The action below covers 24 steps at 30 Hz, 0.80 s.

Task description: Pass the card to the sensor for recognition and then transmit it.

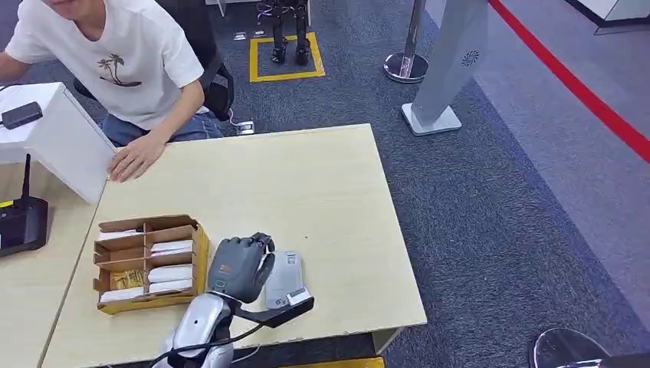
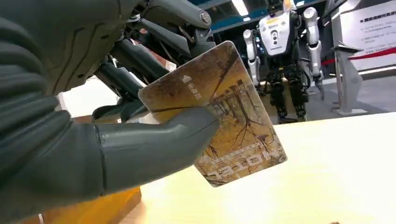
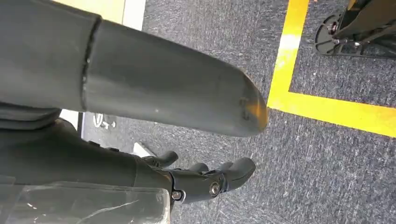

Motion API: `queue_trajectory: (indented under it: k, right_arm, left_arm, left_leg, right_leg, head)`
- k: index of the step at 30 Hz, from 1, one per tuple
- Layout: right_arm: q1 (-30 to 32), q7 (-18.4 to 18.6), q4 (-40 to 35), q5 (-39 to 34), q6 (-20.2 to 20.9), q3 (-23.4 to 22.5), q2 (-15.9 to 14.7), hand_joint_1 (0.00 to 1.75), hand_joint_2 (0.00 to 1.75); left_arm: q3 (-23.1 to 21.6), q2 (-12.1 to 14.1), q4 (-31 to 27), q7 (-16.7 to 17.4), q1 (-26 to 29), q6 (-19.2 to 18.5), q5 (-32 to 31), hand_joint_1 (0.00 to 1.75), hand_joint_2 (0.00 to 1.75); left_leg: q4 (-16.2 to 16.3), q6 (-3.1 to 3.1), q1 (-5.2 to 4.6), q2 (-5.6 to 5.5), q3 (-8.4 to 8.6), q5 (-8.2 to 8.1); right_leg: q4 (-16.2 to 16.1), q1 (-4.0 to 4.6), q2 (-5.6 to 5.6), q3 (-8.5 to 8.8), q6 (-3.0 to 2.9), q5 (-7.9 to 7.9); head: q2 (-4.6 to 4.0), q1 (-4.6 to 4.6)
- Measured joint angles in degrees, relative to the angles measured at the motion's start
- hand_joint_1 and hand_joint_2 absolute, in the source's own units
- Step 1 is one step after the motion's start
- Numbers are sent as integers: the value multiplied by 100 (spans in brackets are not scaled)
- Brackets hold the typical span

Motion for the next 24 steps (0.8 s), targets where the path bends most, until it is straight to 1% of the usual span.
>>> queue_trajectory:
  k: [14,19,24]
  right_arm:
    - [0,0,0,31,2,0,0,0,0]
    - [-2,-2,0,40,4,0,0,0,0]
    - [-3,0,0,42,0,0,0,0,0]
  left_arm:
    - [-20,-114,164,-5,25,46,59,175,175]
    - [-29,-284,317,48,111,63,55,175,175]
    - [-29,-395,496,48,143,90,87,175,175]
  left_leg:
    - [0,0,0,0,0,0]
    - [0,0,-1,0,-1,0]
    - [0,1,0,0,0,0]
  right_leg:
    - [0,0,0,0,0,0]
    - [0,0,0,0,0,0]
    - [-1,0,0,0,0,0]
  head:
    - [0,0]
    - [0,-2]
    - [0,0]
